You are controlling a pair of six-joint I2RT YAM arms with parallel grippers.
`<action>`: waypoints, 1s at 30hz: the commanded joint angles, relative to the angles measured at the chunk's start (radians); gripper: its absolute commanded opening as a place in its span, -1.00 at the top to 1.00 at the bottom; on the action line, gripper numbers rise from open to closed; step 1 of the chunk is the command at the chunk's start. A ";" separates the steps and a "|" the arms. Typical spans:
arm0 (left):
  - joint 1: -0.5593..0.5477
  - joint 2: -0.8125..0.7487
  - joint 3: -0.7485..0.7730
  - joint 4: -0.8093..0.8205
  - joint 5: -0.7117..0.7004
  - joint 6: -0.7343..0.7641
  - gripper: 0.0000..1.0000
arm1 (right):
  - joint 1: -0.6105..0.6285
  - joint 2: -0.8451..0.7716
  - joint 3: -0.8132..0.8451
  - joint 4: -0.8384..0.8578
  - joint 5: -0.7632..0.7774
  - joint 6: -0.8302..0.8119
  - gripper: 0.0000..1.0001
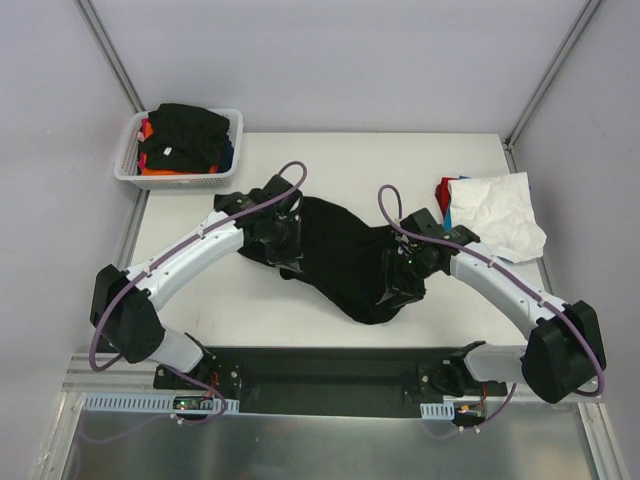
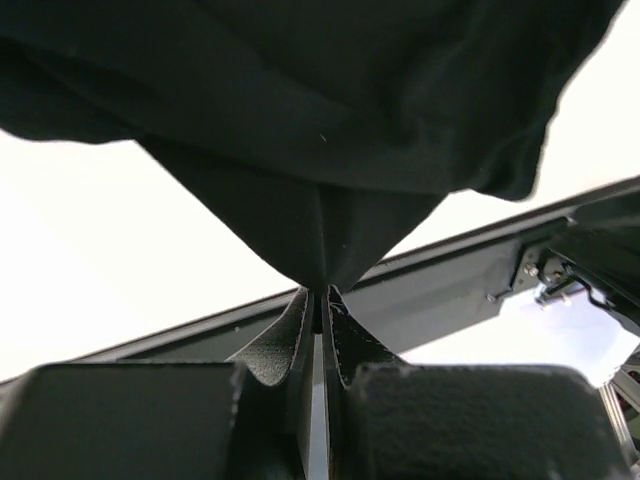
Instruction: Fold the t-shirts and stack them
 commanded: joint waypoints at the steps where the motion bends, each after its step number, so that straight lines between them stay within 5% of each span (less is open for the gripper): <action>1: -0.011 -0.063 0.119 -0.142 0.002 0.009 1.00 | 0.010 0.019 -0.006 0.029 -0.004 0.000 0.03; 11: -0.047 -0.154 0.200 -0.286 0.020 -0.026 1.00 | 0.027 0.035 -0.007 0.041 0.006 -0.003 0.04; 30: -0.089 -0.433 -0.162 -0.377 0.123 -0.089 1.00 | 0.056 0.044 -0.007 0.013 0.031 -0.018 0.04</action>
